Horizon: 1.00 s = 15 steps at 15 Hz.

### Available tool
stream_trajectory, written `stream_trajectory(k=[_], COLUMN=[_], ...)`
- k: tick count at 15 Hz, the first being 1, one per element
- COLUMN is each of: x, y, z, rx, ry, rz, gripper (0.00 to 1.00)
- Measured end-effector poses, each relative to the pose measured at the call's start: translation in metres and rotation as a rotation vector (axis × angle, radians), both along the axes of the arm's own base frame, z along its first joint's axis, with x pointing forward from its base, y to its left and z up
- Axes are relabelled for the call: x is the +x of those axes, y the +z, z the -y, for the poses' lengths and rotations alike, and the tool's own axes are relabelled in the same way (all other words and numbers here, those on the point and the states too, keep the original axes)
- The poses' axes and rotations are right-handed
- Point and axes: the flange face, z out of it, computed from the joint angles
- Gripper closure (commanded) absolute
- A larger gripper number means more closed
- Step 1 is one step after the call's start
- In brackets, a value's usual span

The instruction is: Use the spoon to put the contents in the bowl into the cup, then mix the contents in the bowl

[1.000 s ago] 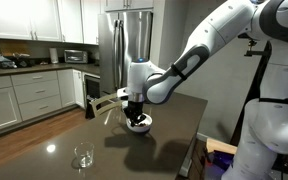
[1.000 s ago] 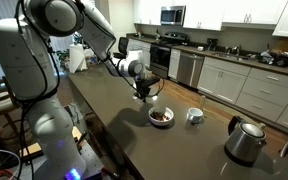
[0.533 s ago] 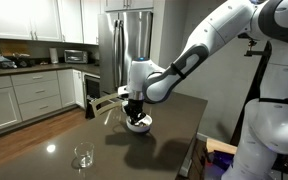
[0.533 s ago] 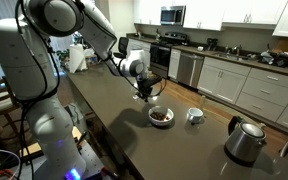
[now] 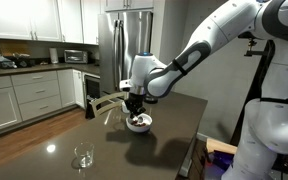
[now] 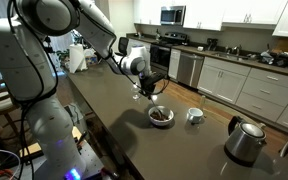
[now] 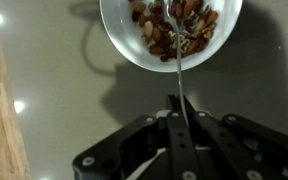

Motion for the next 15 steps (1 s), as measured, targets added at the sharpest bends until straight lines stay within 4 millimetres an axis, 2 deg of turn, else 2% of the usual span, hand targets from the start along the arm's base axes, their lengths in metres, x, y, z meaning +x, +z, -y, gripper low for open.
stream_trajectory(k=[6,11,15], x=[0.000,0.000,-0.001], y=[-0.001,-0.019,-0.029], z=[0.006,0.005,-0.005], rx=[0.000,0.020,0.046], ry=[-0.011,-0.032,-0.030], rz=[-0.002,-0.038,-0.062], gripper=[0.98,0.97,0.95])
